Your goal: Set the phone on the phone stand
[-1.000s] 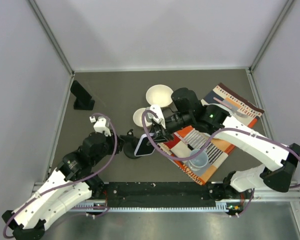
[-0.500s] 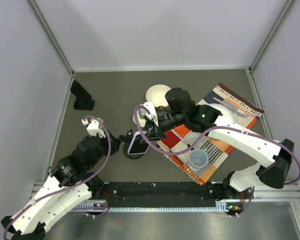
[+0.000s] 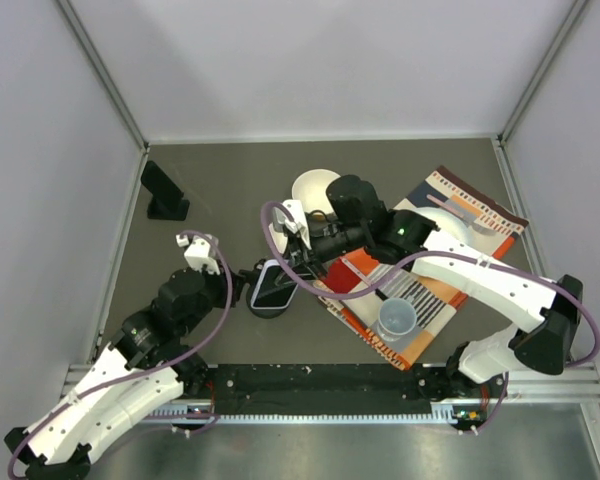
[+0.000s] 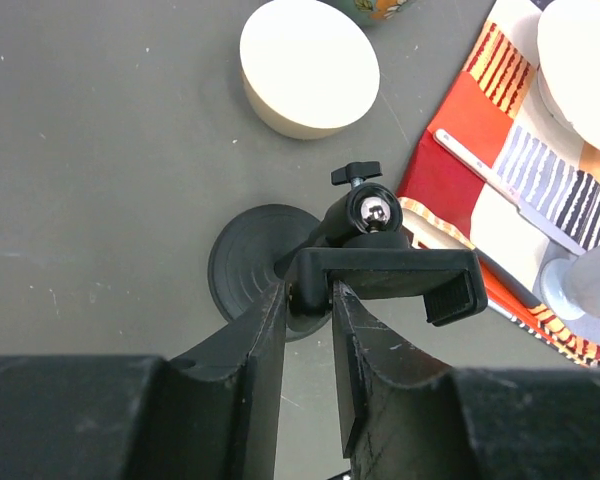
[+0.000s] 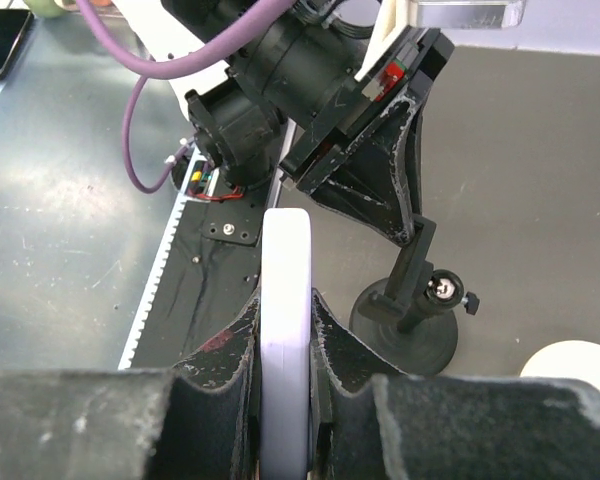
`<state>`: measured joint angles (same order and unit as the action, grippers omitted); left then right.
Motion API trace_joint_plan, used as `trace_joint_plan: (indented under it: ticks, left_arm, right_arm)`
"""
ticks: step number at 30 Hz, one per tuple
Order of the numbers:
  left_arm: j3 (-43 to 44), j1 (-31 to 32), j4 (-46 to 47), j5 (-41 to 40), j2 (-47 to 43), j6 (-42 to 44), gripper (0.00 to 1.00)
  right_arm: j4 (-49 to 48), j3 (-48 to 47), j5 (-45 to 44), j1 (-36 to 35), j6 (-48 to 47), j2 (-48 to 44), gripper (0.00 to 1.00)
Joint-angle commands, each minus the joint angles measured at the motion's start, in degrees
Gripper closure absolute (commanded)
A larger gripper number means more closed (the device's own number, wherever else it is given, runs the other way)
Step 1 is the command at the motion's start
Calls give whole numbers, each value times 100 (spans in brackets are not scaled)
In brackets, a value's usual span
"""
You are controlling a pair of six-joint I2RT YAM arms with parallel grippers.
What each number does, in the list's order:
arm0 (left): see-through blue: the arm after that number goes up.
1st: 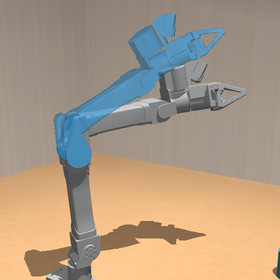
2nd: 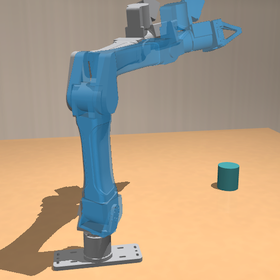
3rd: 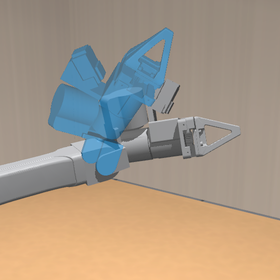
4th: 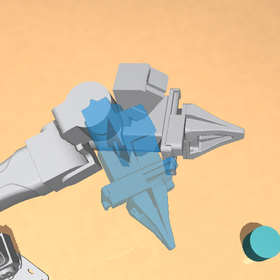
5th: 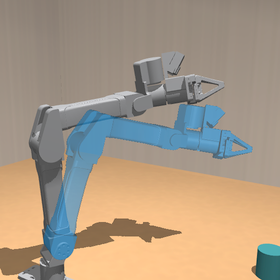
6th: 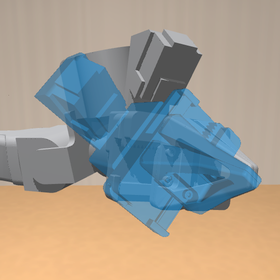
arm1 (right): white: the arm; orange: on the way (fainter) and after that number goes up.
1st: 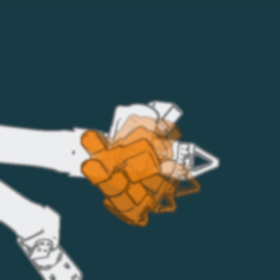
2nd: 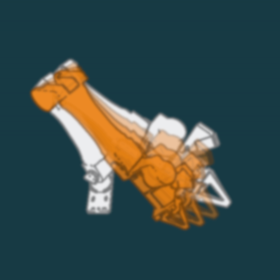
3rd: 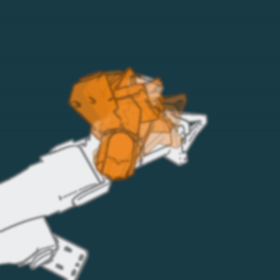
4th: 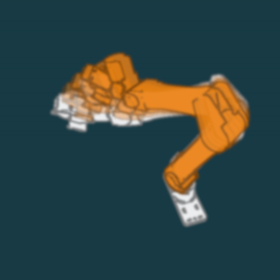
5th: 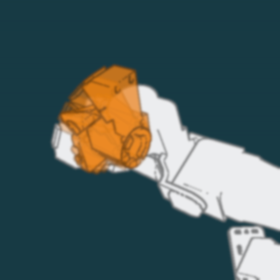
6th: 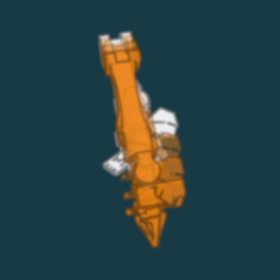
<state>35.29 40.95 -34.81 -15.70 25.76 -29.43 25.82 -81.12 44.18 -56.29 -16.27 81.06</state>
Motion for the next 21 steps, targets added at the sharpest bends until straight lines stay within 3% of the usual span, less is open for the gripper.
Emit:
trace_joint_plan:
  ticks: [1, 7, 10, 12, 13, 21]
  left_arm:
    - [-162, -17, 651, -11, 70, 561, 73]
    - [-242, -17, 747, 102, 17, 623, 76]
    - [-259, -17, 835, 190, 104, 675, 84]
    - [-286, -17, 905, 331, 219, 746, 98]
    - [-277, -17, 923, 331, 263, 789, 100]
    - [-22, -8, 1108, 998, 588, 1518, 100]
  right_arm:
    - [-499, -325, -41, -101, 344, 33, 100]
    - [-508, -185, -68, -101, 309, -72, 100]
    - [-508, -176, -164, -101, 309, -73, 100]
    - [-508, -158, -261, -101, 257, -72, 100]
    - [-499, -115, -287, -101, 108, -99, 100]
    - [45, -9, -209, -101, -1271, -249, 100]
